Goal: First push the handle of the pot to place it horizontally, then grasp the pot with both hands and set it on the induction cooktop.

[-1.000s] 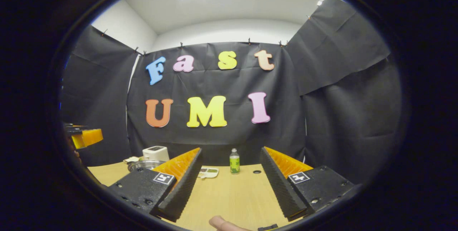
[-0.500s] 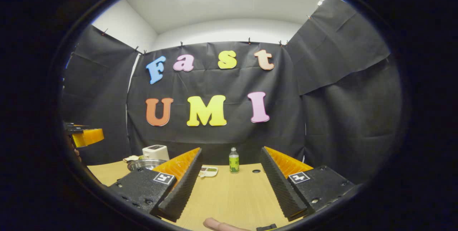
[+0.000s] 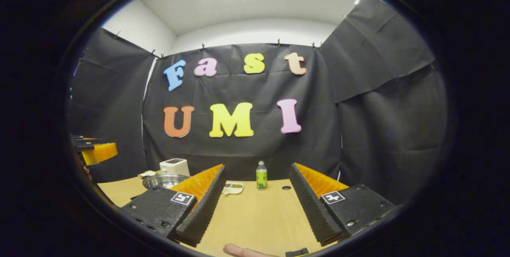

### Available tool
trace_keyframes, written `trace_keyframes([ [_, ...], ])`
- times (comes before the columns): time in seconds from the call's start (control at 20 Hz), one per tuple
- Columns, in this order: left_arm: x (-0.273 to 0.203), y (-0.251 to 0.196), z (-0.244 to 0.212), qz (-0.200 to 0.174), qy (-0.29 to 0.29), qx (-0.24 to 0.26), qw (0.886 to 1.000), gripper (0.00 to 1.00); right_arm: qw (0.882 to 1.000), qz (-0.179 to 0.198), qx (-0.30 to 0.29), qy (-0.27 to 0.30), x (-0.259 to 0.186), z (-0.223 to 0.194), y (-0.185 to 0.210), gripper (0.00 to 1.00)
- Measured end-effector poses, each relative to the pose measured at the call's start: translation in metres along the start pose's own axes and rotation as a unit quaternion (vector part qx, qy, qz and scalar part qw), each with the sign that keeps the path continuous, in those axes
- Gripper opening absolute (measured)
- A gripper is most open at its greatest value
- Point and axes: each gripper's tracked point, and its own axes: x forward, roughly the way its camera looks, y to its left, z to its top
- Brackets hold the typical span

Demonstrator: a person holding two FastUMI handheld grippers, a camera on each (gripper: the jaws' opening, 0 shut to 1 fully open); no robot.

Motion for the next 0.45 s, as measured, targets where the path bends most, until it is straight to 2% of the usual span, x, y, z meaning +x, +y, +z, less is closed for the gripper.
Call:
trace_keyframes([
  [0.45, 0.0002, -0.0004, -0.0020, 0.000, -0.010, 0.006, 1.000, 0.95, 1.000, 0.001, 0.010, -0.003, 0.0010, -0.0035, -0.0008, 0.96],
])
